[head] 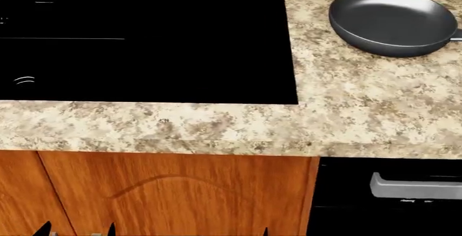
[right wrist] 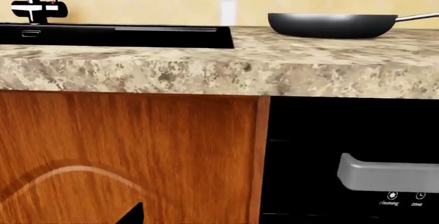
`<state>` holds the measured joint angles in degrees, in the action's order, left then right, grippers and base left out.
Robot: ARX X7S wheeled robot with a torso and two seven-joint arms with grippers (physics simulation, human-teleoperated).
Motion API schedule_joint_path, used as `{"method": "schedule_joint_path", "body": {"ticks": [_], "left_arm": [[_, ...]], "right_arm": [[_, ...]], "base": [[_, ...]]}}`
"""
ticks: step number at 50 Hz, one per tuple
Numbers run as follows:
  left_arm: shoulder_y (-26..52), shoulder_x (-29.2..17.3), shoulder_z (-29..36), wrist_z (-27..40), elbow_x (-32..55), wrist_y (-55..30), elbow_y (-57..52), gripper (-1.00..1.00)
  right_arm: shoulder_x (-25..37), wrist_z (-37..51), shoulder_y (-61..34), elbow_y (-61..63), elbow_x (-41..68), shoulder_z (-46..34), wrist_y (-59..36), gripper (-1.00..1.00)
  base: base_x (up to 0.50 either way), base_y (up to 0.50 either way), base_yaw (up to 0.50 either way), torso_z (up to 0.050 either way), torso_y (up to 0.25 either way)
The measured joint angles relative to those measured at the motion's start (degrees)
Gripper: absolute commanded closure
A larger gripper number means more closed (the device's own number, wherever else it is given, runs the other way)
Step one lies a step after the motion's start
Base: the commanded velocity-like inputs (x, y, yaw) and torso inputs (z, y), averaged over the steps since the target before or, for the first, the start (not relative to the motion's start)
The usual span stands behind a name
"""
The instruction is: Pick the pan and sponge and place them into the sink. Then turn on the water.
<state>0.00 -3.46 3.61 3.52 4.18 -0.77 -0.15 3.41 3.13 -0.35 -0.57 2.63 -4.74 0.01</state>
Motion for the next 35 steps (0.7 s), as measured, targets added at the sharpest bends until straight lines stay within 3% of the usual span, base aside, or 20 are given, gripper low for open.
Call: {"method": "schedule_joint_path", "body": {"ticks": [35], "left_arm": [[0.7,-2.2,2.8,3.0,2.6,-0.4,0.7,-1.0]], "right_arm": [[2.4,3.3,-0.4,-0.3,2.2,-2.5,0.5,-1.0]], "base": [[0.0,-0.5,0.0,0.0,0.0]]}}
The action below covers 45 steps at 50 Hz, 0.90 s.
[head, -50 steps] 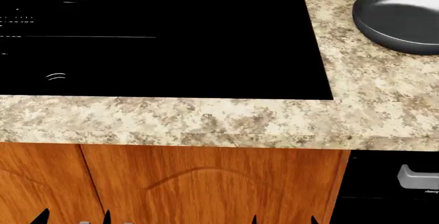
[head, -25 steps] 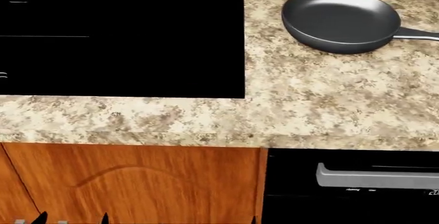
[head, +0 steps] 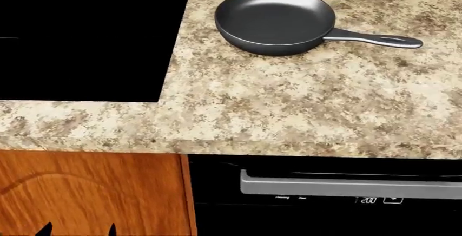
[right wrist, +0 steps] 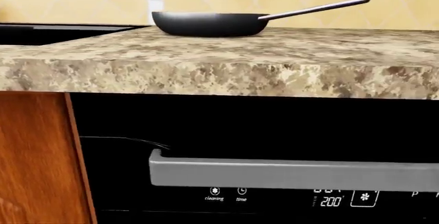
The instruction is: Pick the pan and sponge and place them into the sink. Then turn on the water.
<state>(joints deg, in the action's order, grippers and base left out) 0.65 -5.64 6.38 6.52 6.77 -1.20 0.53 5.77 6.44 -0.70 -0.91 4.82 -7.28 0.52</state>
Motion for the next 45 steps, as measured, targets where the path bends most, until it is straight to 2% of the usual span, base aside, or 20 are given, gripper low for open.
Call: {"method": "schedule_joint_path", "body": {"ticks": [16,45], "left_arm": [[0.1,-0.7,0.8,1.0,1.3,-0.1,-0.2,-1.0],[1.2,-1.7,2.4,3.4,1.8,-1.4,0.6,-1.0]], "right_arm": [[0.9,1.2,-0.2,-0.2,0.8,-0.9,0.0,-1.0],[2.0,2.9,-0.5,-0.6,1.7,-2.4,0.2,-1.0]], "base": [[0.0,-0.43,0.0,0.0,0.0],[0.0,0.0,0.0,0.0,0.0]]}}
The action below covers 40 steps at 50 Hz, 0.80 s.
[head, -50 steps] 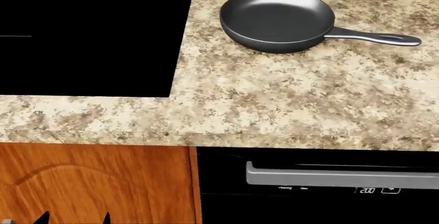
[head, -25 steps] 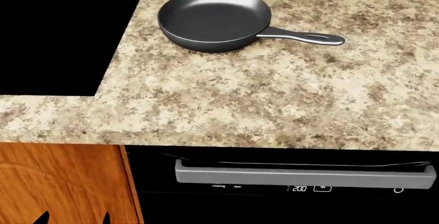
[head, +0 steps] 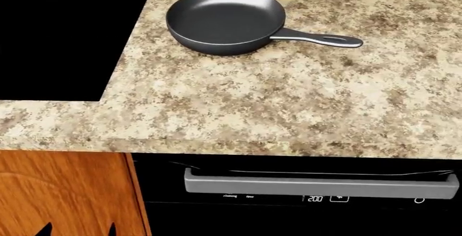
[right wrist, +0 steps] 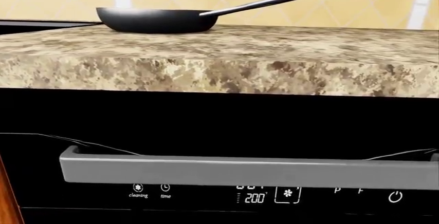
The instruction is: Pick the pan and sponge and place them into the sink. Then turn on the water.
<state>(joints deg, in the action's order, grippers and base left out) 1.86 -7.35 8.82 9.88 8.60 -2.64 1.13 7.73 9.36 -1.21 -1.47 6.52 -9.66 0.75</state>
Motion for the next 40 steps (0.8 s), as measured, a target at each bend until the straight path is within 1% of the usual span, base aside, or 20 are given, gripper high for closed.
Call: {"method": "schedule_joint_path", "body": {"ticks": [40], "left_arm": [[0.5,-1.2,1.8,1.6,1.2,0.6,0.2,-1.0]], "right_arm": [[1.2,1.6,-0.3,-0.3,1.4,-1.6,0.1,-1.0]], "base": [[0.0,0.0,0.0,0.049,0.0]]}}
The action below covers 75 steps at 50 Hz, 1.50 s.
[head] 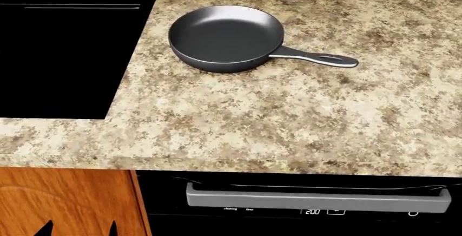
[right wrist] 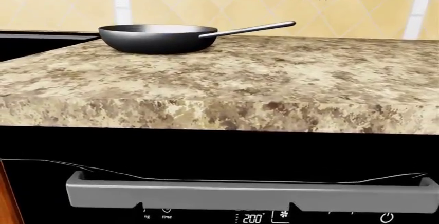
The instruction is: Pick the pan and sponge and place them into the sink. Then turn on the water.
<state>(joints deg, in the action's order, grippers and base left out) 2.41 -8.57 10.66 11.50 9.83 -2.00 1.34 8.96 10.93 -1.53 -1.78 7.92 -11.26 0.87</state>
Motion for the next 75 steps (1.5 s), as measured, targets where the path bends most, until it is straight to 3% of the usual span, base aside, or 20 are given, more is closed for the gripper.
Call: {"method": "schedule_joint_path", "body": {"ticks": [11,18,29,41,51,59,63,75], "left_arm": [[-0.4,0.0,-0.4,-0.5,-0.1,1.4,0.3,-1.0],[-0.7,3.3,-3.7,-4.5,-3.9,-0.3,-0.4,-1.0],[-0.8,3.7,-5.7,-6.2,-5.2,-6.6,-5.7,-1.0],[5.4,0.0,-9.0,-7.3,-1.7,-29.7,-22.7,-1.0],[16.5,-5.8,-14.5,-9.7,3.7,-54.1,-33.5,-1.0],[24.3,-10.1,-20.0,-12.8,8.1,-68.9,-38.4,-1.0],[27.5,-12.8,-22.1,-14.3,9.8,-74.1,-39.9,-1.0],[32.0,-21.9,-27.0,-18.2,14.1,-83.0,-41.8,-1.0]], "right_arm": [[-0.3,-0.2,-0.4,-1.0,-0.9,0.1,-0.1,-1.0],[-3.8,-4.9,0.3,-0.4,-3.9,4.3,0.0,-1.0],[-4.6,-6.7,1.0,6.1,-6.5,6.0,-4.4,-1.0],[0.3,-9.9,-5.1,28.1,-5.9,9.8,-29.2,-1.0],[7.3,-17.2,-21.3,42.7,1.2,18.0,-60.2,-1.0],[12.1,-19.9,-32.3,47.8,6.3,22.4,-76.4,-1.0],[15.5,-16.8,-35.5,48.3,14.3,25.6,-81.1,-1.0],[28.8,3.8,-43.3,43.3,49.4,33.0,-87.5,-1.0]], "base": [[0.0,0.0,0.0,0.007,0.0],[0.0,0.0,0.0,0.0,0.0],[0.0,0.0,0.0,0.0,0.0],[0.0,0.0,0.0,0.0,0.0],[0.0,0.0,0.0,0.0,0.0],[0.0,0.0,0.0,0.0,0.0],[0.0,0.0,0.0,0.0,0.0],[0.0,0.0,0.0,0.0,0.0]]}}
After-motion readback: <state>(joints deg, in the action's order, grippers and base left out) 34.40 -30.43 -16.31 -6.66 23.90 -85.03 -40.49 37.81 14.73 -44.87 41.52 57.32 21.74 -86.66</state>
